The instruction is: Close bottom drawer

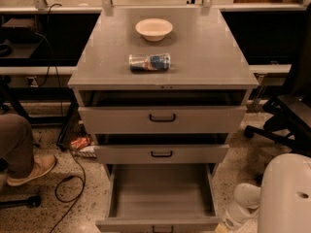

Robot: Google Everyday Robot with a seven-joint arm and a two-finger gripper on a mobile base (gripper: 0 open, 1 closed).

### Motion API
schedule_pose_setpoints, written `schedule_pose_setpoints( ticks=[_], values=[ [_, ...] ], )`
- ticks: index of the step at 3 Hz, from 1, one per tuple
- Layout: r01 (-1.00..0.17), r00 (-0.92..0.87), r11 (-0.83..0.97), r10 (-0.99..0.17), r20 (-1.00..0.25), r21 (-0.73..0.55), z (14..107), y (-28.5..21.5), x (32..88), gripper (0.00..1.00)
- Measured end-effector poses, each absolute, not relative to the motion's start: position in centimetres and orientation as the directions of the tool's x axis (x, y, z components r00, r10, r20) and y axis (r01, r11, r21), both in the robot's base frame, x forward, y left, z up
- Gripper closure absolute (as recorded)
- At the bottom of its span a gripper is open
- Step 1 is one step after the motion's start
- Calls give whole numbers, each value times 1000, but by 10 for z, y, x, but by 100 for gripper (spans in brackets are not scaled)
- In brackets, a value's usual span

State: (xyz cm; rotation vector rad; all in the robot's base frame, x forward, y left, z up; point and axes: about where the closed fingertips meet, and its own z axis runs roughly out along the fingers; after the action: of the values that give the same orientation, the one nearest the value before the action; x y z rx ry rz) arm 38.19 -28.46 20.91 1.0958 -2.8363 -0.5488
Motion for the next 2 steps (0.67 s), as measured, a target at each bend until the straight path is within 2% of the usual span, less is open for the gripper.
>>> schedule_pose_setpoints(
  ticks=[2],
  values=[
    [-666, -718, 641, -690, -95, 381, 174, -279, 380, 100]
  ],
)
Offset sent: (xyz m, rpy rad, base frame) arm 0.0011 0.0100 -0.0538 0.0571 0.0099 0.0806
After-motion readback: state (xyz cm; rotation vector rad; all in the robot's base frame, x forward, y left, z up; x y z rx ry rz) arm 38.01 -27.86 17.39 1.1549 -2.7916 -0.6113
